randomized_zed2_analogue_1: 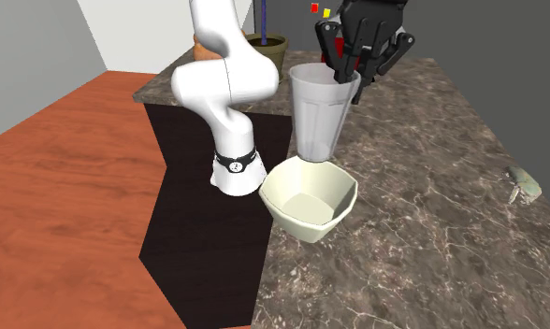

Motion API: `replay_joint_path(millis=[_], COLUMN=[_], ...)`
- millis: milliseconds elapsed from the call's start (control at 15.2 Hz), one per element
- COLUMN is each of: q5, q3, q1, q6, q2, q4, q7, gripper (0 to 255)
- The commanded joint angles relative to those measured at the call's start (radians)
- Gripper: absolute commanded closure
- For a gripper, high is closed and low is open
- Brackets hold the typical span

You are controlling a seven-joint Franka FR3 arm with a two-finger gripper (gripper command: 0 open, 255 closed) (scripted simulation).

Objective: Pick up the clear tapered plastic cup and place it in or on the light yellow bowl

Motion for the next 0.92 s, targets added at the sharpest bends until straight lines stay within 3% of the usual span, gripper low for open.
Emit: replay_joint_path(millis=[0,858], q5=[0.005,0.035], q3=[0.004,0.04], q1=[0.004,0.025], q6=[0.021,0.182], q2=[-0.008,-0.026], q4=[-0.029,-0.21], q7=[0.003,0.026], gripper=[255,255])
